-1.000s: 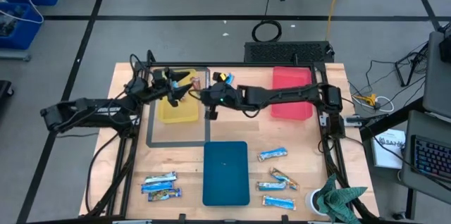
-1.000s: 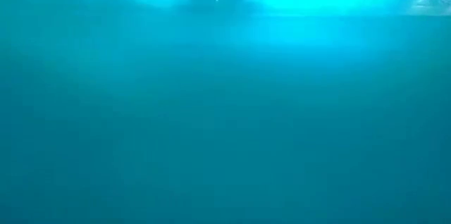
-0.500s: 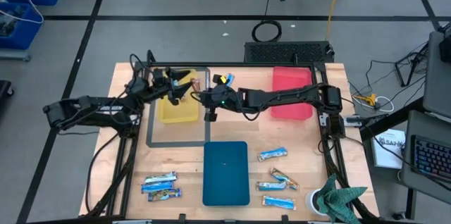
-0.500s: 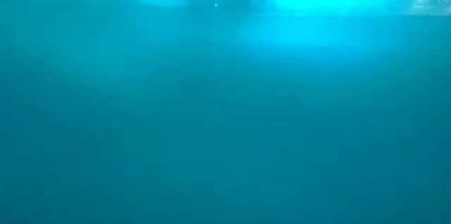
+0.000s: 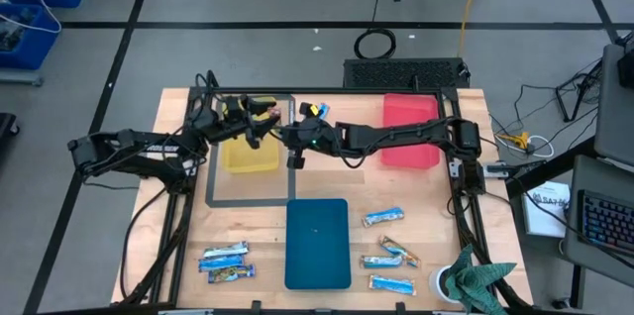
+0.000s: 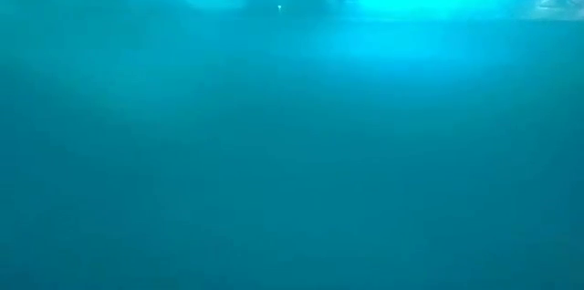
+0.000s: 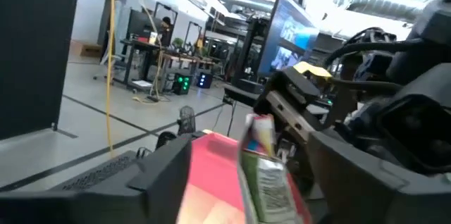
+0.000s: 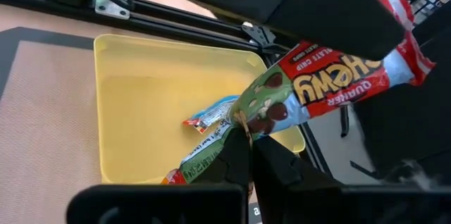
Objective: Pick and place Granola Bars by type
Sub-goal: Put the red granola bar into the yellow bin
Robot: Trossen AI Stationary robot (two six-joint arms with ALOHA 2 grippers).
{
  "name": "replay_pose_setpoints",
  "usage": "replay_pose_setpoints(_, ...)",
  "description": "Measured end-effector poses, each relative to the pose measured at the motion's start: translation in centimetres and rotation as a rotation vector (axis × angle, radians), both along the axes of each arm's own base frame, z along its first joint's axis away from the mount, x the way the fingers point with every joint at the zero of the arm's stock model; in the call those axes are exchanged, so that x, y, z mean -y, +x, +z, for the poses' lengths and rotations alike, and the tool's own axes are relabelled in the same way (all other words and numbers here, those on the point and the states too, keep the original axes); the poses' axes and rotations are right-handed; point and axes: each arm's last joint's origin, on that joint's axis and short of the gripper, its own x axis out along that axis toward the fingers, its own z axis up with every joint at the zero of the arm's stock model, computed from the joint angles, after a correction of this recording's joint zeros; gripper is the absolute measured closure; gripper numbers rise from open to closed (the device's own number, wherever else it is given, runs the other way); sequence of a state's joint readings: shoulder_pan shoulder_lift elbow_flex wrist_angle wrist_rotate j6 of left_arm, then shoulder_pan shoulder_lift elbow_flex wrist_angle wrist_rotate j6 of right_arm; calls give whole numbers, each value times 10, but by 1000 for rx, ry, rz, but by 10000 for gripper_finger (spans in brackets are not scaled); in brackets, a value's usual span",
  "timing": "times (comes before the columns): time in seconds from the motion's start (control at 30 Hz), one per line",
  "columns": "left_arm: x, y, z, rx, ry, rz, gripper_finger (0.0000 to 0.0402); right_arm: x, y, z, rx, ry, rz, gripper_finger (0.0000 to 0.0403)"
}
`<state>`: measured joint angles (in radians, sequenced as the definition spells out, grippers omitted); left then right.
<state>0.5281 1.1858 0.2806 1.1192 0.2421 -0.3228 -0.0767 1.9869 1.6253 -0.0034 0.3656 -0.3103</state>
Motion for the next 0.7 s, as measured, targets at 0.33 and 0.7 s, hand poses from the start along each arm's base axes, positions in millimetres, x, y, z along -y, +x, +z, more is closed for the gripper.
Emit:
replay_pose_setpoints(0.33, 0, 0, 0, -19, 72, 10, 375, 0, 0, -1, -3, 8, -3, 403)
replay_pose_setpoints(0.7, -24, -14, -5, -73, 47, 120, 384, -6, -7, -2, -69, 46, -16, 363)
